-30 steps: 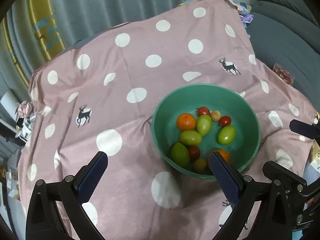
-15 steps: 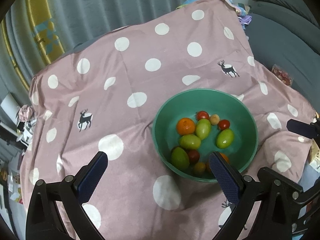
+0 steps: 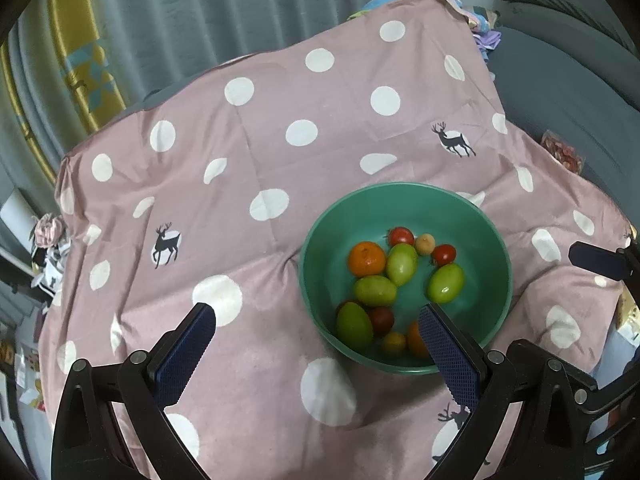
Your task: Organize fruits
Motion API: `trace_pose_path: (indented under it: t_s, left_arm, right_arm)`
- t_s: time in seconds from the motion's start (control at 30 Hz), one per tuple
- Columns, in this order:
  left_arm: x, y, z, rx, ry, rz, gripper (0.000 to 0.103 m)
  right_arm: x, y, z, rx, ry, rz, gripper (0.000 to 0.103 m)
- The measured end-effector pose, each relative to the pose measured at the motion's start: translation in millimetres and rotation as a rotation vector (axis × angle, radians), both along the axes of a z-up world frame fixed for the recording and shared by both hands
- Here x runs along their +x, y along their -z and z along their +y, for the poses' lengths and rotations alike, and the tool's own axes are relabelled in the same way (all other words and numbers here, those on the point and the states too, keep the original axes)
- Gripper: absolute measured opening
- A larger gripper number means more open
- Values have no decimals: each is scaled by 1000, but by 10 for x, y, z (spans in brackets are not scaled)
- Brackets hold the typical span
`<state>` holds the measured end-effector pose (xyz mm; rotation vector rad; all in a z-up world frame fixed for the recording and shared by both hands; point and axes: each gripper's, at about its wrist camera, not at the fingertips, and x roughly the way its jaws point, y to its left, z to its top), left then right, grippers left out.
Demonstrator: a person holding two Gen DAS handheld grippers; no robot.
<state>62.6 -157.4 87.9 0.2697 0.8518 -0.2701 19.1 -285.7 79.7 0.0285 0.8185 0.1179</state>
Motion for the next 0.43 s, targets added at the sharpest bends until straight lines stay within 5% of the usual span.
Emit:
trace_pose_path:
  t_s: [0.43]
  left_arm:
    - [13,18,7,-7,-1,3,101]
  right_arm:
    - [11,15,-7,-5,2,3,103]
